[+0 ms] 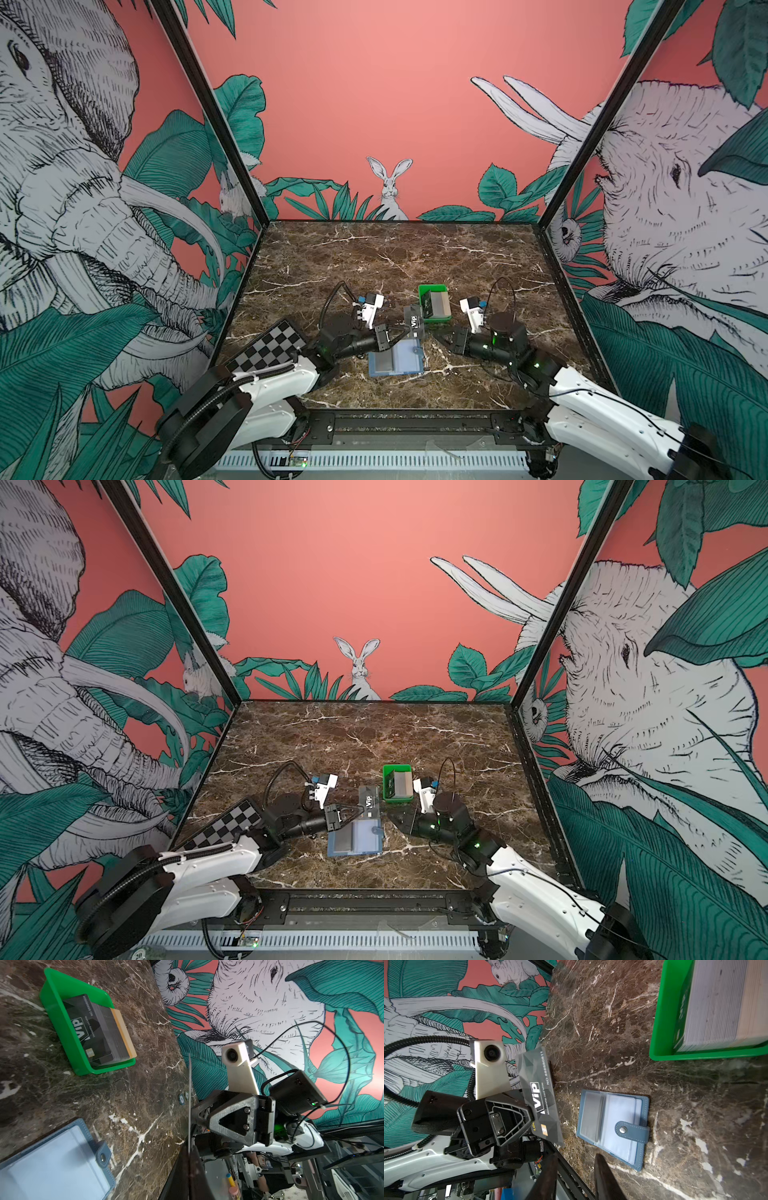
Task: Put the credit cards into the card holder
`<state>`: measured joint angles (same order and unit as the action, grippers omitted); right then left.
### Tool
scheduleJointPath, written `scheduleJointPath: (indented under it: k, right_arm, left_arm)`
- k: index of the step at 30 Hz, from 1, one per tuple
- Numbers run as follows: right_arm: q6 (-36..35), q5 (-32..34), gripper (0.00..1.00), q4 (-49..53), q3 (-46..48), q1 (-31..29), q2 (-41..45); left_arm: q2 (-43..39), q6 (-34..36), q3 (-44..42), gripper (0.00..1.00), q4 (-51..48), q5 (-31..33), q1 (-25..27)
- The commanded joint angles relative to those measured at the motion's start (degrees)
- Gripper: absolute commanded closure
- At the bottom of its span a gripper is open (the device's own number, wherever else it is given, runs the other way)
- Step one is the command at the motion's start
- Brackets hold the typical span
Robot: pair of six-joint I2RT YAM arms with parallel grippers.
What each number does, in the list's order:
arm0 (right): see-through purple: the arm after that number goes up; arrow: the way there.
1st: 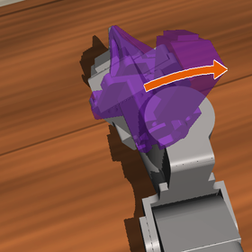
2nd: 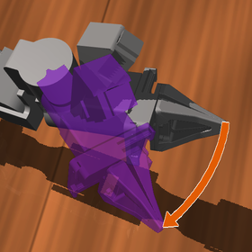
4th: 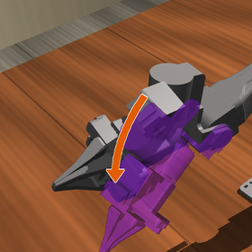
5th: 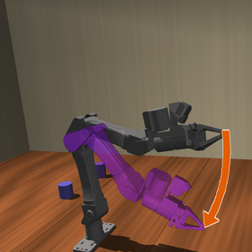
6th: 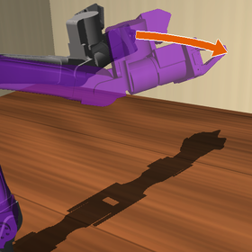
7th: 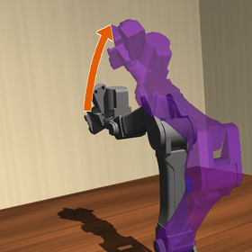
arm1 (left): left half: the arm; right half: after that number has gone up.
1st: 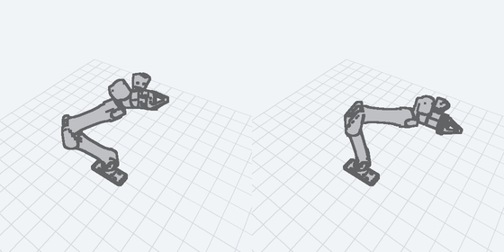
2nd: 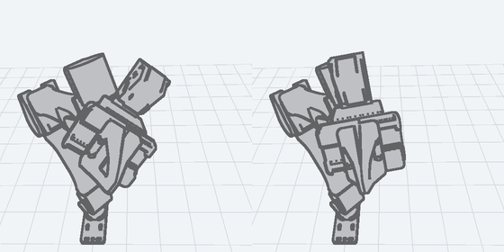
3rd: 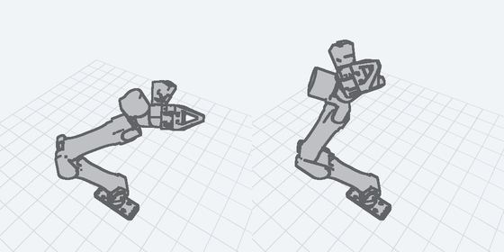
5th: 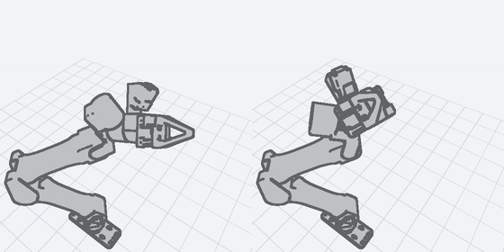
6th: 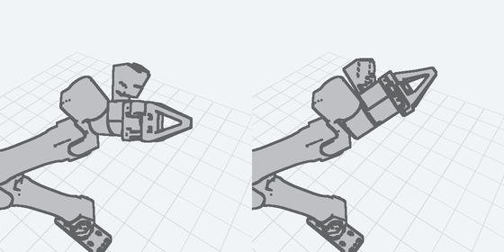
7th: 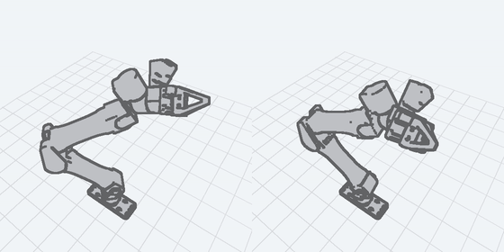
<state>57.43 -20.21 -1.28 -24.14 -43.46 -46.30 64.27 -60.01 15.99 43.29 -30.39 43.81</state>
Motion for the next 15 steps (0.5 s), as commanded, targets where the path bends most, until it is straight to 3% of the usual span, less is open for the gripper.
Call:
scheduleJointPath:
  k: [1,15]
  right_arm:
    - [-3.4,6.25,0.69,4.36,-3.09,-2.82,-0.78]
    - [-4.71,18.21,0.71,10.08,-8.05,-12.94,-12.26]
  left_arm:
    - [-3.4,2.63,-0.27,1.0,-7.91,0.86,-0.77]
    - [-18.26,2.86,-6.49,1.0,-23.58,1.04,-2.06]
